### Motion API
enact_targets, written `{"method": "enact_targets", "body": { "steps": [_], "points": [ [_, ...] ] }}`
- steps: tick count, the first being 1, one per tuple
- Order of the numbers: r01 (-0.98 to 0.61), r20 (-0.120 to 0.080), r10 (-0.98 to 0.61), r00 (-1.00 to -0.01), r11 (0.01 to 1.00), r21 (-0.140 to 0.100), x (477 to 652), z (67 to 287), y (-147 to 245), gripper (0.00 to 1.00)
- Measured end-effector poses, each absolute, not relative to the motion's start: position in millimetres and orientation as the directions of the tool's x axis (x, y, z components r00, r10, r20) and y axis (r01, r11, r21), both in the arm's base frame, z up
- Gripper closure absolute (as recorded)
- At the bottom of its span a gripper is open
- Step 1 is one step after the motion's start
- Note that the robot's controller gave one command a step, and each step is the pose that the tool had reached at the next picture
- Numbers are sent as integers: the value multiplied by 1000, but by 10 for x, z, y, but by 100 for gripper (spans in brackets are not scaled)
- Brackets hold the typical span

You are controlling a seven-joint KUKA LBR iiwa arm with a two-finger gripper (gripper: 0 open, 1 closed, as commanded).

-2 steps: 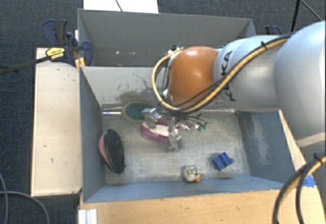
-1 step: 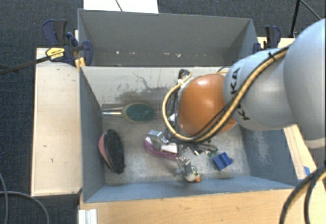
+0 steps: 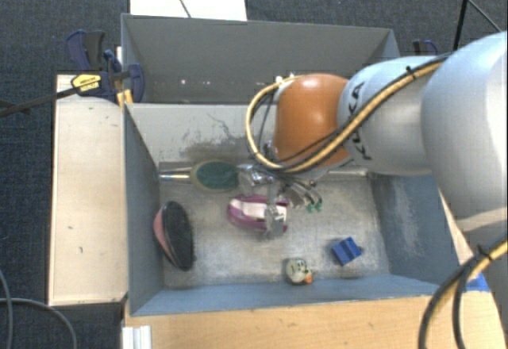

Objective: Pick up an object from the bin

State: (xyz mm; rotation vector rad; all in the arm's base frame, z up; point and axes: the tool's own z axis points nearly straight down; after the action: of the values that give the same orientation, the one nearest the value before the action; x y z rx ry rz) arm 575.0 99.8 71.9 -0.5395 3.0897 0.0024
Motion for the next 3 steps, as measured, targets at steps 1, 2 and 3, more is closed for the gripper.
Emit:
{"method": "enact_targets", "body": {
  "steps": [1,2,3],
  "points": [
    [-336,-9,-336,-942,942,0,5763,741,997,100],
    [-181,-7,-180,-984,984,7,5885,743,793,100],
    [-76,-14,-76,-997,997,8,5946,746,631,100]
  ]
}}
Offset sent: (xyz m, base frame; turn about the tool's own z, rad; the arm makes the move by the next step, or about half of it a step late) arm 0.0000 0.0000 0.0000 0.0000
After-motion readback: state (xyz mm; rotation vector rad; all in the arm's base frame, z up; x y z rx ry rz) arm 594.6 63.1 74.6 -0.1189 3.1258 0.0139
